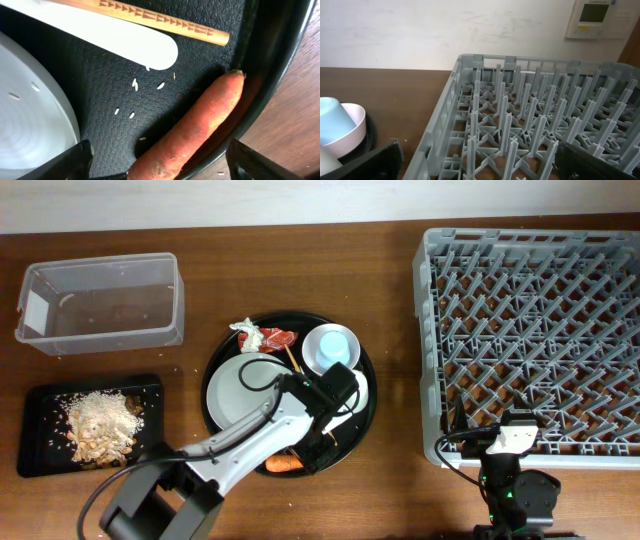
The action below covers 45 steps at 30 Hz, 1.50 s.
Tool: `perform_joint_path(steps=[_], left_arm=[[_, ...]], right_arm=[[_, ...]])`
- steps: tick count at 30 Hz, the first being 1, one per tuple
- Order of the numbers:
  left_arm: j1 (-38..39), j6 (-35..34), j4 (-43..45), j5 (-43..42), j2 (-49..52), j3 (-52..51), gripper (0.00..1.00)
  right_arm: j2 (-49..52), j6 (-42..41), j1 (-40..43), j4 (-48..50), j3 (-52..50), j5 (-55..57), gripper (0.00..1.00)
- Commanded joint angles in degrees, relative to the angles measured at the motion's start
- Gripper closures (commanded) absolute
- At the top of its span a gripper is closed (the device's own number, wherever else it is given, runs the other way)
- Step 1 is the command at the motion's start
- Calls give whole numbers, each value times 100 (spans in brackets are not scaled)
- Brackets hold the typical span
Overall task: Sort waste into correct bins and load items into the dishwasher rack
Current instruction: 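Reach the left gripper to the carrot on the round tray and grasp it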
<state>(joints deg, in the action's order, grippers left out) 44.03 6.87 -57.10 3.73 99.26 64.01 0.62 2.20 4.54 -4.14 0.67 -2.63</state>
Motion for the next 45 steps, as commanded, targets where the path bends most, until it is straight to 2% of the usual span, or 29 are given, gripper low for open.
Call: perform_joint_path(steps=[1, 10, 21, 22, 24, 27, 30, 32, 35, 37, 42, 44, 45], left_arm=[[7, 76, 13, 61, 94, -234, 16], [9, 74, 286, -81, 107, -334, 22], [7, 74, 811, -223, 107, -697, 23], [7, 74, 848, -223, 107, -697, 25], [7, 74, 896, -225, 107, -697, 40], [7, 74, 986, -225, 107, -697, 41], [7, 76, 1012, -223, 107, -697, 49], [7, 74, 997, -203, 107, -695, 51], [7, 72, 835, 337, 107, -695, 53], [7, 72, 826, 361, 107, -695, 53], [7, 74, 826, 363, 107, -695, 68], [7, 74, 826, 363, 107, -695, 77], [7, 72, 822, 361, 107, -684, 77]], right_arm=[[-42, 37, 37, -17, -35, 28, 1], [-42, 39, 37, -17, -35, 28, 1], [-42, 39, 37, -17, -35, 28, 1], [-42, 39, 37, -17, -35, 28, 1], [-42, 39, 37, -17, -35, 28, 1], [-42, 37, 37, -17, -35, 28, 1], [-42, 37, 37, -17, -35, 28, 1], [-42, 37, 37, -17, -35, 28, 1], [-42, 39, 37, -17, -35, 28, 1], [-42, 39, 37, -20, -35, 28, 1], [-42, 37, 37, -17, -35, 28, 1], [-42, 37, 37, -17, -35, 28, 1], [-42, 39, 37, -17, -35, 28, 1]])
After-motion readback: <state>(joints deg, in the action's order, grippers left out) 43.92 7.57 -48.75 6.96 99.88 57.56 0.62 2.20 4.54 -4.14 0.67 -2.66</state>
